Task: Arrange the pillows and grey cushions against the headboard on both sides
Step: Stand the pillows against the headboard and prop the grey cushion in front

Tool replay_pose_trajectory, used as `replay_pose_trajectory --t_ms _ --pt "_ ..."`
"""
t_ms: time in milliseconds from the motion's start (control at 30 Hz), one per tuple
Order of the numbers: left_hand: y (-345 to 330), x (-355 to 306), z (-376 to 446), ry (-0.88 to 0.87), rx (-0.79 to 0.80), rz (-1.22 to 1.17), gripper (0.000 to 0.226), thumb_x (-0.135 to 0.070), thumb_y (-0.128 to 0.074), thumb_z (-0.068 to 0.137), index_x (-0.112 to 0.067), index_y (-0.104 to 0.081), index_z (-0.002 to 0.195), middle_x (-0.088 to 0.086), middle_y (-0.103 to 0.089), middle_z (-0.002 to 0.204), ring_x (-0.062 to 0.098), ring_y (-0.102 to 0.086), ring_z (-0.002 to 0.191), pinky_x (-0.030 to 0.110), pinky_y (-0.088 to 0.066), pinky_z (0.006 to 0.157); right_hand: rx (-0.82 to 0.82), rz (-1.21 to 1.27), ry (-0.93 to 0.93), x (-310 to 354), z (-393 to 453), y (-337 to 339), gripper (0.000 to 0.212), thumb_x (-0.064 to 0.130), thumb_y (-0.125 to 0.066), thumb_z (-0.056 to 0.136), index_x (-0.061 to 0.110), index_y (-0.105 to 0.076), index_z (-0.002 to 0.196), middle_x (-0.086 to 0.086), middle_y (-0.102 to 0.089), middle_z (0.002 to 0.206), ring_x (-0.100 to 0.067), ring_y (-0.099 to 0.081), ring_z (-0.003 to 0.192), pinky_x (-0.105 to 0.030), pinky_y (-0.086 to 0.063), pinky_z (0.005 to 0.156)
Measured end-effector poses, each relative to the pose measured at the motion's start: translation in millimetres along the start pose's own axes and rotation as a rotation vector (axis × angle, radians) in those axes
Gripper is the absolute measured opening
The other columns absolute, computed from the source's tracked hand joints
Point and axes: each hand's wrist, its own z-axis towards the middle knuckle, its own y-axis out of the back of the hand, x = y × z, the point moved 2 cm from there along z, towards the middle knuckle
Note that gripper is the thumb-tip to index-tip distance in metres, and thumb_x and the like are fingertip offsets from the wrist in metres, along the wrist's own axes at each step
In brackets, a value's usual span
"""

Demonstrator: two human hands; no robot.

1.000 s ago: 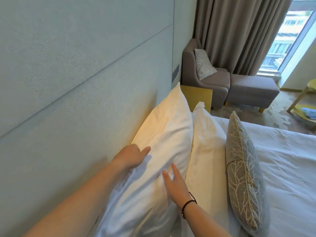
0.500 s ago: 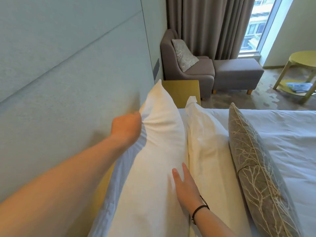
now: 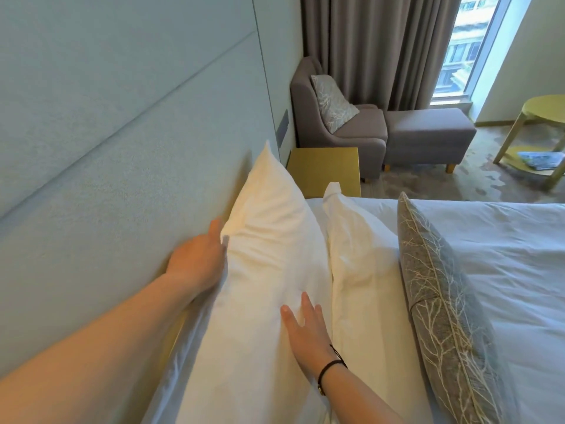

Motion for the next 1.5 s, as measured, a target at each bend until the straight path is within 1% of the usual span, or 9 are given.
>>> replay_pose_trajectory --t_ms 167,367,567,767,1000,1167,1300,1367,1500 --pt "-4.5 7.7 -54.6 0.223 0.246 -0.468 0.018 -0.01 -0.044 0.091 -0.017 -0.031 0.102 0.011 -0.055 0.084 0.024 -0.053 0.069 0.038 -0.038 0.059 0.013 0.014 0.044 15.9 -15.4 -5.9 0.084 0.08 -0.039 0.079 0.051 -0.002 0.149 0.009 0.007 0.163 -0.015 -0.004 0.15 -0.044 -0.018 0.119" --pt "16.0 24.0 -139.8 0.13 0.227 -0.27 0.01 -0.031 -0.042 0.097 -0.039 -0.036 0.097 -0.005 -0.056 0.08 0.016 -0.055 0.066 0.034 -0.039 0.054 0.065 -0.257 0.23 48.3 -31.9 -16.6 0.078 0.075 -0.038 0.084 0.051 -0.002 0.149 0.009 0.008 0.163 -0.021 0.003 0.15 -0.047 -0.017 0.119" --pt "10.1 37.3 -220.2 0.178 0.225 -0.364 0.013 -0.03 -0.046 0.098 -0.039 -0.05 0.107 -0.009 -0.064 0.107 0.015 -0.06 0.096 0.037 -0.049 0.085 0.197 -0.667 0.612 89.0 -54.0 -46.9 0.059 0.061 -0.032 0.094 0.046 -0.015 0.149 0.003 -0.006 0.164 -0.033 -0.003 0.149 -0.055 -0.018 0.116" --pt "28.1 52.8 -274.6 0.252 0.054 -0.11 0.007 -0.029 -0.045 0.095 -0.031 -0.051 0.098 -0.005 -0.056 0.077 0.024 -0.059 0.073 0.039 -0.048 0.061 0.286 -0.831 0.738 96.2 -72.0 -75.2 0.061 0.062 -0.035 0.092 0.043 -0.019 0.148 0.0 -0.011 0.163 -0.032 -0.01 0.148 -0.06 -0.016 0.114" --pt "34.1 58.6 -306.4 0.341 0.258 -0.15 0.016 -0.032 -0.048 0.098 -0.033 -0.052 0.114 -0.003 -0.063 0.105 0.022 -0.059 0.09 0.033 -0.046 0.074 0.317 -0.931 0.772 70.7 -90.3 -99.4 0.065 0.068 -0.029 0.092 0.044 -0.015 0.15 -0.002 0.003 0.165 -0.034 0.005 0.149 -0.056 0.0 0.117" --pt "53.1 55.7 -321.3 0.342 0.393 0.085 0.025 -0.016 -0.041 0.093 -0.031 -0.052 0.109 -0.002 -0.06 0.102 0.023 -0.059 0.086 0.031 -0.041 0.067 0.346 -0.902 0.781 63.6 -100.8 -104.2 0.065 0.069 -0.027 0.091 0.045 -0.015 0.15 0.002 0.006 0.164 -0.031 0.01 0.149 -0.053 0.005 0.117" --pt "59.4 44.8 -321.8 0.346 0.477 0.216 0.011 -0.023 -0.042 0.096 -0.023 -0.05 0.103 -0.004 -0.05 0.088 0.024 -0.053 0.078 0.033 -0.04 0.065 0.377 -0.851 0.82 62.4 -100.6 -99.0 0.067 0.07 -0.031 0.089 0.046 -0.016 0.149 0.003 0.005 0.164 -0.028 0.009 0.15 -0.051 0.004 0.118" --pt "57.6 41.3 -321.8 0.319 0.564 0.331 0.012 -0.018 -0.048 0.093 -0.023 -0.047 0.102 -0.006 -0.047 0.086 0.024 -0.059 0.087 0.032 -0.04 0.065 0.373 -0.782 0.801 59.4 -95.7 -89.5 0.068 0.07 -0.032 0.088 0.045 -0.016 0.15 0.002 0.004 0.164 -0.027 0.009 0.15 -0.049 0.003 0.118" --pt "57.2 44.1 -324.9 0.298 0.841 0.472 0.029 -0.024 -0.054 0.091 -0.024 -0.056 0.121 -0.002 -0.061 0.12 0.024 -0.061 0.113 0.035 -0.049 0.085 0.206 -0.659 0.66 47.2 -73.3 -54.7 0.069 0.066 -0.037 0.091 0.04 -0.018 0.152 -0.001 0.0 0.164 -0.023 0.004 0.15 -0.044 -0.003 0.12"
